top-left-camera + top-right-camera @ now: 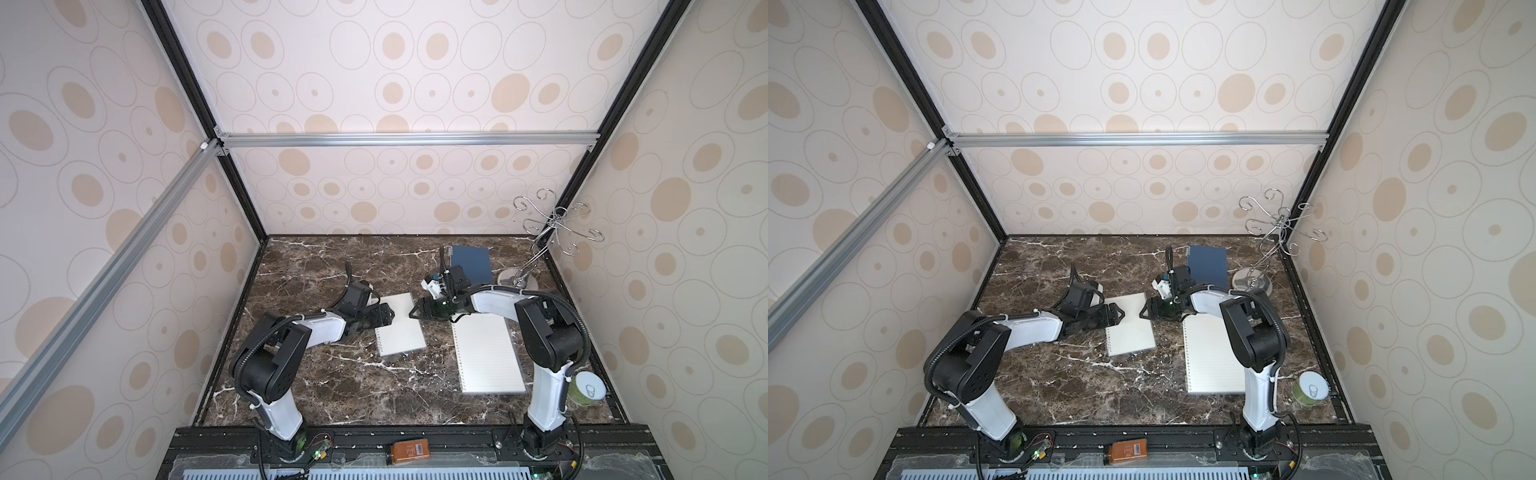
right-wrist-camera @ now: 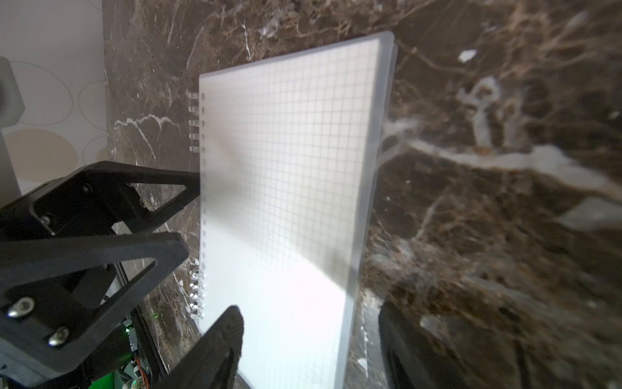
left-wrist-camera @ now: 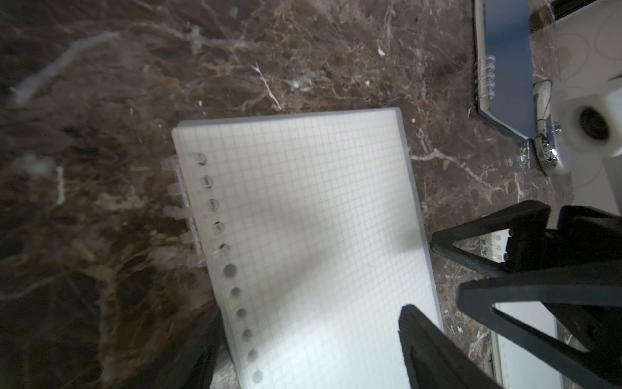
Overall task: Tear off pages from different notebooks
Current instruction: Open the notebook at the center of the board.
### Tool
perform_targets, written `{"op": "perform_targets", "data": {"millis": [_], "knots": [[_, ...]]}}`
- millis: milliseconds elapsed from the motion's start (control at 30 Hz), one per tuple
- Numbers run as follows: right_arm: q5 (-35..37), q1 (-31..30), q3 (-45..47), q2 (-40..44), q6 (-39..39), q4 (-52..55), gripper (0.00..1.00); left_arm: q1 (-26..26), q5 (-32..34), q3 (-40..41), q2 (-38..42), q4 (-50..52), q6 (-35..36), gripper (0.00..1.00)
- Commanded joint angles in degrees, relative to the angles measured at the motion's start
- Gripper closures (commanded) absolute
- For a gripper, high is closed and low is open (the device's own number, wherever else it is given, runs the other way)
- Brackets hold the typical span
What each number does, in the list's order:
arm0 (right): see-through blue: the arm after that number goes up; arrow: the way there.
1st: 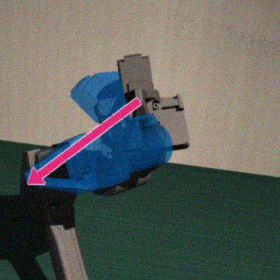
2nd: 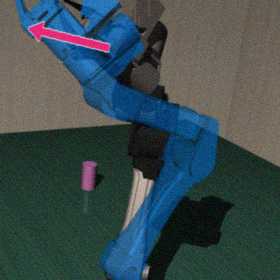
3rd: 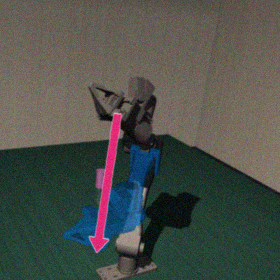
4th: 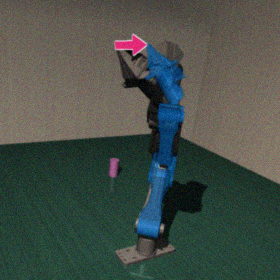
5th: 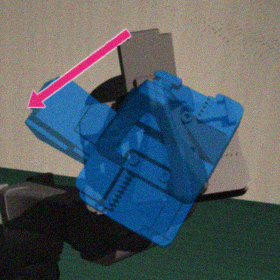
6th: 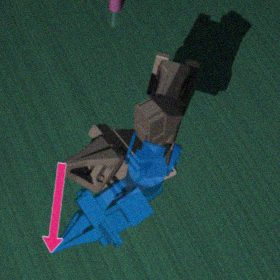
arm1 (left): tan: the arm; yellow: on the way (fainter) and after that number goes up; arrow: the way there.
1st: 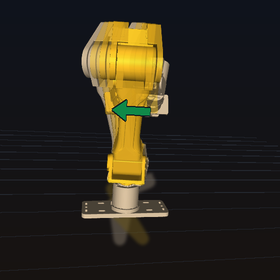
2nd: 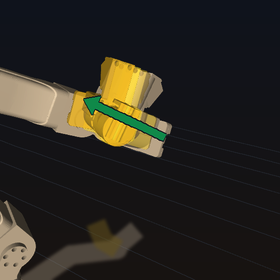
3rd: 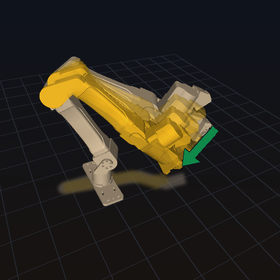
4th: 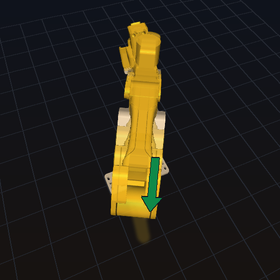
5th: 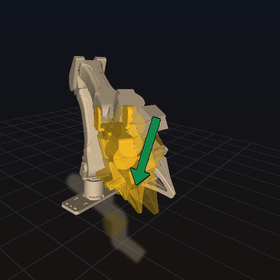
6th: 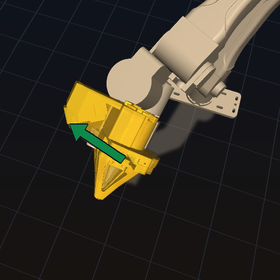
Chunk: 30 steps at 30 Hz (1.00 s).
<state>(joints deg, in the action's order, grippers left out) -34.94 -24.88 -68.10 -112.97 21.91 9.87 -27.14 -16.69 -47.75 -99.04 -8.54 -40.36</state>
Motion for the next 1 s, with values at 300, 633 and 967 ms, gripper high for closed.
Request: {"op": "perform_targets", "data": {"millis": [300,633,967], "knots": [[-8.86,1.16,-0.98,-1.21,5.86,-2.31,0.34,-0.42,-0.36,2.5,0.5,-0.13,0.39,0.18],[-4.28,2.07,0.06,-0.24,5.83,-1.5,0.34,-0.44,-0.8,3.71,1.44,-0.73,0.27,0.18],[-7.1,2.1,0.81,-2.56,6.54,-3.41,0.34,-0.4,-1.15,4.46,2.98,-0.4,0.18,0.19]]}}
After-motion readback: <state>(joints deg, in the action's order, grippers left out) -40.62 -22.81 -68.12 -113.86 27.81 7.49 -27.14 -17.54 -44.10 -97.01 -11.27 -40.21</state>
